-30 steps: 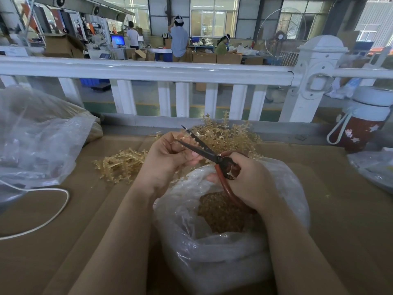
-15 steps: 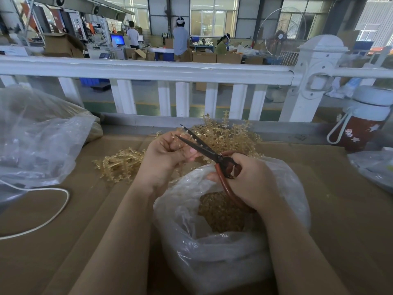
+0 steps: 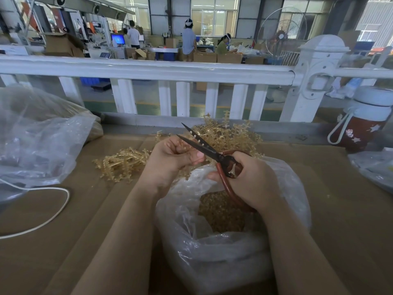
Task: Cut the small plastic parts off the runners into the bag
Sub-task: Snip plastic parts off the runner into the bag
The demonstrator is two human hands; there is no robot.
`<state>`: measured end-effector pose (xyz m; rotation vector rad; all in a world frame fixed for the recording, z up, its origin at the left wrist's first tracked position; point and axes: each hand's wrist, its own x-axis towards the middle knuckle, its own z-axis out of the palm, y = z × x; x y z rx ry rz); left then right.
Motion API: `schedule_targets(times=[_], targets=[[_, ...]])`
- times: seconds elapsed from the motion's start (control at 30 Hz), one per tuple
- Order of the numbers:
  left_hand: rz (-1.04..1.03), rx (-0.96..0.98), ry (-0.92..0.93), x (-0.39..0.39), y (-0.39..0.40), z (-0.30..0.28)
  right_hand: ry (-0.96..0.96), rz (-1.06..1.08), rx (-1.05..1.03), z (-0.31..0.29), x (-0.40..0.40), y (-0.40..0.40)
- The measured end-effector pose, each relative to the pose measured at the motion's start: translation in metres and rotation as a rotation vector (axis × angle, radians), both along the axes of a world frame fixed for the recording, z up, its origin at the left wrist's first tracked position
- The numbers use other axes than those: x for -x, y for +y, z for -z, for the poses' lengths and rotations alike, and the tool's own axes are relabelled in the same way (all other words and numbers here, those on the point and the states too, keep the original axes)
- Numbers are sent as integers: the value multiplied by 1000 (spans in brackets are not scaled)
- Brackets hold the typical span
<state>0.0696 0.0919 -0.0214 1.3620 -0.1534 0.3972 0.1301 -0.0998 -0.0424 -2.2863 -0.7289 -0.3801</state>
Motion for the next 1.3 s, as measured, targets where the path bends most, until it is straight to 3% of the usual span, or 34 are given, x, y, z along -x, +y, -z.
schedule_targets(times=[0.23,0.67,1.3], targets=[[53,7,-23,5,-4,-2,44,-15,-45,0,0,0],[-34,32,-40,-2,-12,3,-9,29,-49,1,1,0],[-149,-90,-13,-1,-12,2,-57,33,-8,0,-1,-1]])
